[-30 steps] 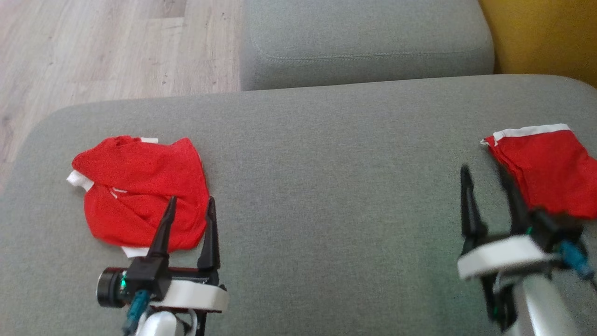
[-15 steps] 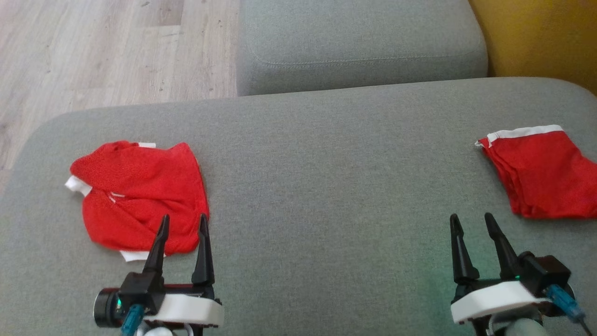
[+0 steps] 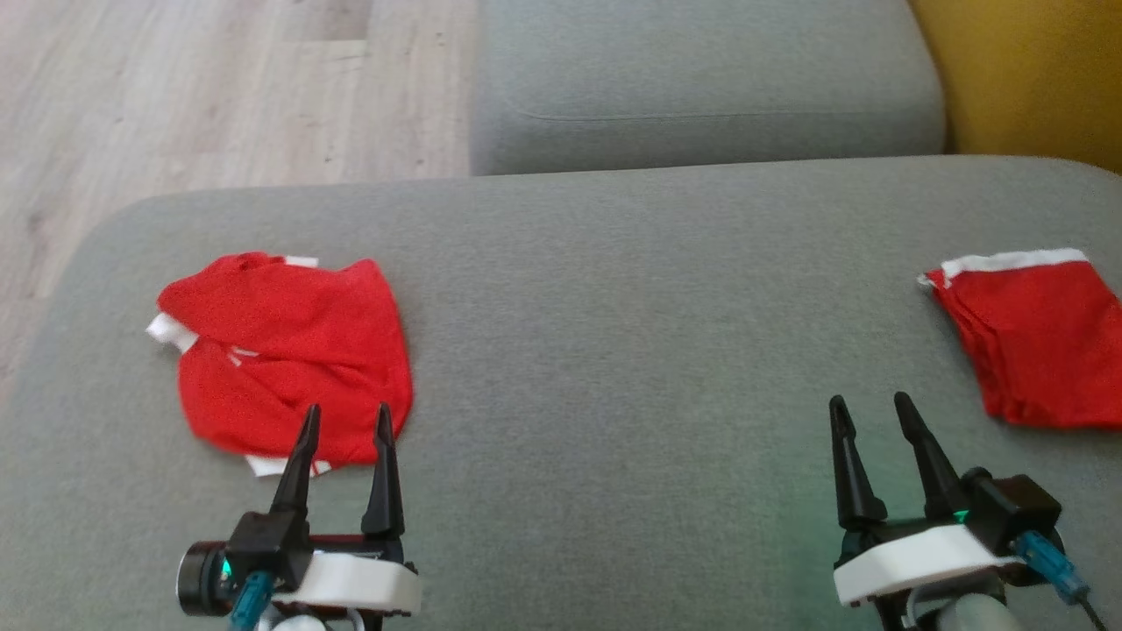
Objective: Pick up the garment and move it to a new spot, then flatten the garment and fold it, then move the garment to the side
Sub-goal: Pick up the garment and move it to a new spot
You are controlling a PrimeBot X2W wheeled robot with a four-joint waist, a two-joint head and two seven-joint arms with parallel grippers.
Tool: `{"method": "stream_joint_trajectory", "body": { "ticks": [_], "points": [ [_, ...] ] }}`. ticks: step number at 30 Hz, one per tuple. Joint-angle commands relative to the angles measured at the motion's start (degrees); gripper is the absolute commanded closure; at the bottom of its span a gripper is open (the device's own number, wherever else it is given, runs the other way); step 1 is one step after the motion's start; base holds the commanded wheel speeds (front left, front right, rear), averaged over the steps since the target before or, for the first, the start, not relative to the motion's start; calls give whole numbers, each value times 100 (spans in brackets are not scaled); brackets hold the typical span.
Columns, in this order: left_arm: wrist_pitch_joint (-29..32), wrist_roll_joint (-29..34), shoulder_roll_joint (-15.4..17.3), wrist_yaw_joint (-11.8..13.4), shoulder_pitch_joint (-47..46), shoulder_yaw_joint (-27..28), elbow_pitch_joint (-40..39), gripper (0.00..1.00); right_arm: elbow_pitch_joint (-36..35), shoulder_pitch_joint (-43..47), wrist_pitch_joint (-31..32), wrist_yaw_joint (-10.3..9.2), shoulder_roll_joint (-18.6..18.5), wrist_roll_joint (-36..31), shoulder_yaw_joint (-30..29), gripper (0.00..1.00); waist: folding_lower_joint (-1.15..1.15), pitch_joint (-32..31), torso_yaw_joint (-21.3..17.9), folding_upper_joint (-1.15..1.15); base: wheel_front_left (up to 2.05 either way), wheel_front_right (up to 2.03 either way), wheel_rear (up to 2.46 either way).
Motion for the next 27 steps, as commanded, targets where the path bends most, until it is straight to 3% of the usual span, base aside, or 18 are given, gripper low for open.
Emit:
{"method": "stream_joint_trajectory", "body": {
  "ticks": [1,17,27],
  "points": [
    [-37,43,9,49,-246,169,-161,0,-196,-187,-78,-5,-22,46,167,0,0,-19,137,0,0,0,0],
    [-37,227,9,7,-134,339,-124,0,-92,-85,-78,-5,-22,237,574,0,0,-176,1184,0,0,0,0],
    [-37,270,9,-54,-102,487,-153,0,-59,-61,-79,-5,-22,322,792,0,0,-185,1354,0,0,0,0]
  ]
}}
